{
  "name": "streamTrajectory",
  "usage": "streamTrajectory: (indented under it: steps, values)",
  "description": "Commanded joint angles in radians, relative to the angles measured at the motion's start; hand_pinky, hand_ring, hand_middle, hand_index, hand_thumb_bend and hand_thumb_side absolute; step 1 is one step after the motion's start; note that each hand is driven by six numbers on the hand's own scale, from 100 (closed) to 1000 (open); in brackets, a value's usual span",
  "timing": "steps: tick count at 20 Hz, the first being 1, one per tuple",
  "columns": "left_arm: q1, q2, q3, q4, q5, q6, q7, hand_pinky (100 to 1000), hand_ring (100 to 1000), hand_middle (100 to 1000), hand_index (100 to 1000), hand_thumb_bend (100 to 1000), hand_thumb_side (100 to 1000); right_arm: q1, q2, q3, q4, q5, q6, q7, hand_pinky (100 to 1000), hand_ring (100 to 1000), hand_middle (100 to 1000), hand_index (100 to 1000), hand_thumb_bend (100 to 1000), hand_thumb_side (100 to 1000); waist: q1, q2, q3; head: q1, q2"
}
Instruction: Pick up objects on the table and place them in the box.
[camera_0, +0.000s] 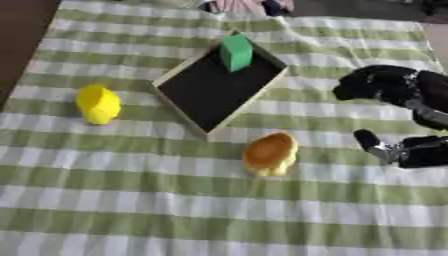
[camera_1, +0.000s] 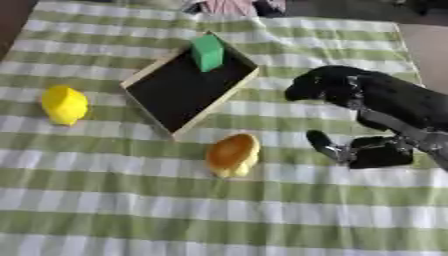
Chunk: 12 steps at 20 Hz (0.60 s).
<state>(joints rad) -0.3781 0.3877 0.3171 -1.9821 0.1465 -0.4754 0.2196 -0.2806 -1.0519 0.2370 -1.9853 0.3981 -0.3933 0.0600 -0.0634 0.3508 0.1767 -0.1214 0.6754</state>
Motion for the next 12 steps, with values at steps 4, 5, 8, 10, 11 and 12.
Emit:
streamTrajectory:
  steps: [4,5,8,10,11,12]
  values:
    - [-0.007,0.023,-0.003,-0.018,0.013,0.002,-0.014,737,784,732,848,100,494,-0.041,-0.016,0.043,-0.015,0.017,0.057,0.082,948,909,828,920,100,156,0.003,-0.022,0.005,-0.006,-0.006]
    - [-0.008,0.023,-0.004,-0.018,0.014,0.002,-0.016,737,784,732,849,100,494,-0.045,-0.014,0.05,-0.015,0.019,0.064,0.093,950,910,829,921,100,169,0.002,-0.022,0.006,-0.006,-0.006]
    - [-0.01,0.022,-0.005,-0.018,0.017,0.004,-0.019,737,785,733,849,100,495,-0.053,-0.012,0.073,-0.015,0.041,0.075,0.129,958,916,830,935,100,228,0.001,-0.022,0.01,-0.008,-0.006]
    - [-0.011,0.022,-0.006,-0.018,0.019,0.004,-0.021,737,785,733,849,100,497,-0.053,-0.011,0.085,-0.015,0.06,0.074,0.147,961,917,827,936,100,283,0.0,-0.022,0.011,-0.006,-0.005]
    - [-0.011,0.022,-0.007,-0.018,0.021,0.005,-0.022,736,785,733,849,100,498,-0.053,-0.011,0.091,-0.015,0.069,0.075,0.153,961,916,824,935,100,337,0.0,-0.022,0.012,-0.005,-0.004]
    - [-0.012,0.021,-0.008,-0.018,0.022,0.006,-0.023,736,785,733,849,100,499,-0.053,-0.011,0.097,-0.015,0.078,0.077,0.155,961,914,823,932,100,388,-0.001,-0.022,0.012,-0.004,-0.004]
